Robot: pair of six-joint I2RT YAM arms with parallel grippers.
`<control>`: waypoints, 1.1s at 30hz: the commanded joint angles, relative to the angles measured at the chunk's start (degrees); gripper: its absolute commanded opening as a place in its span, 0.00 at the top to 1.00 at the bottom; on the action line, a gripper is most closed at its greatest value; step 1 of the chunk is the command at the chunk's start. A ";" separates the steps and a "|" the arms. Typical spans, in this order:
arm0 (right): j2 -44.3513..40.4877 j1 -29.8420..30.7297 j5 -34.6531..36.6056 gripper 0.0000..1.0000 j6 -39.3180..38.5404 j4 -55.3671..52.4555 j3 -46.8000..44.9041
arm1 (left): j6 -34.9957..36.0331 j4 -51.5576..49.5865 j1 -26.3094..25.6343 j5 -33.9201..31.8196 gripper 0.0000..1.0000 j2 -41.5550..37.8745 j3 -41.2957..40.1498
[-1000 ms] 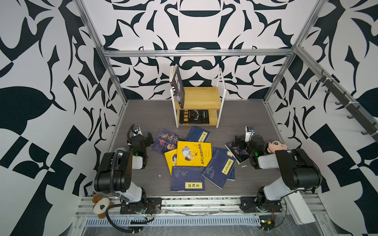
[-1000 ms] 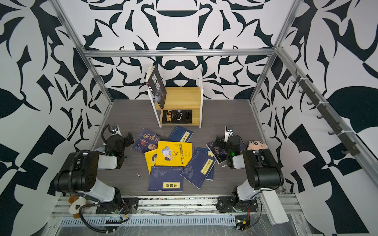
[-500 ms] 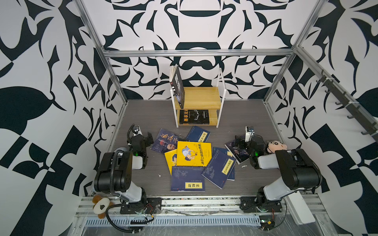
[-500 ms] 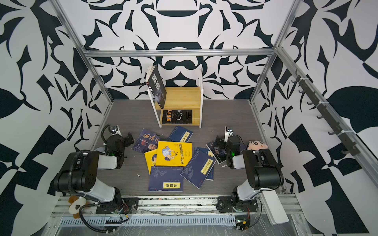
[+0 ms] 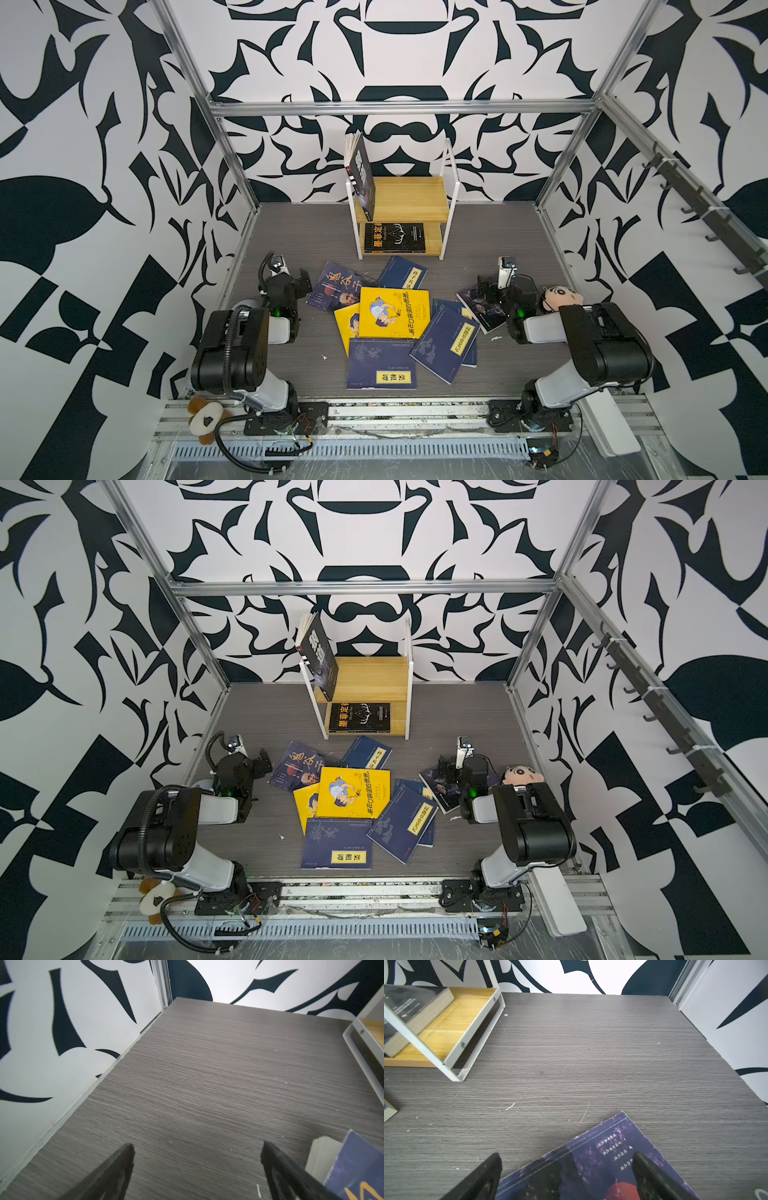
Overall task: Stacking books/files
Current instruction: Pick up the books.
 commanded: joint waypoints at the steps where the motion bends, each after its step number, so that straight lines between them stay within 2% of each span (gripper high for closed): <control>1: -3.42 0.20 1.95 0.00 -0.53 2.06 0.38 | 1.99 -17.10 -0.16 6.56 0.00 -7.21 8.82; 2: -5.98 0.96 2.54 0.00 -1.37 1.15 -0.28 | 2.58 -22.65 -0.13 8.02 0.00 -8.49 11.84; 6: -18.11 4.07 5.02 0.00 -1.92 -14.74 2.54 | 5.14 -53.15 -0.12 17.34 0.00 -10.62 30.13; 9: -26.83 4.43 2.73 0.04 7.60 -26.44 5.04 | 2.63 -71.95 -0.21 24.68 0.00 -9.63 42.19; 12: -32.65 4.87 -2.80 0.11 16.51 -35.98 8.25 | -3.54 -79.93 -0.30 32.61 0.00 -8.87 46.16; 15: -34.23 7.75 -7.07 0.17 22.09 -41.37 11.38 | -8.86 -77.20 -0.29 43.41 0.00 -9.83 42.62; 19: -32.87 13.42 -9.81 0.19 23.95 -48.02 15.60 | -13.35 -68.60 -1.38 55.08 0.00 -10.52 34.44; 25: -28.13 20.76 -14.40 0.29 29.01 -45.29 15.64 | -14.29 -61.18 -6.05 58.20 0.01 -7.87 27.59; 30: -22.39 28.04 -13.74 0.36 31.21 -42.74 15.68 | -16.82 -57.38 -8.76 57.03 0.03 -5.42 24.71; 33: -18.20 30.31 -14.23 0.42 33.75 -40.56 15.00 | -18.85 -54.87 -9.17 56.99 0.05 -4.78 23.27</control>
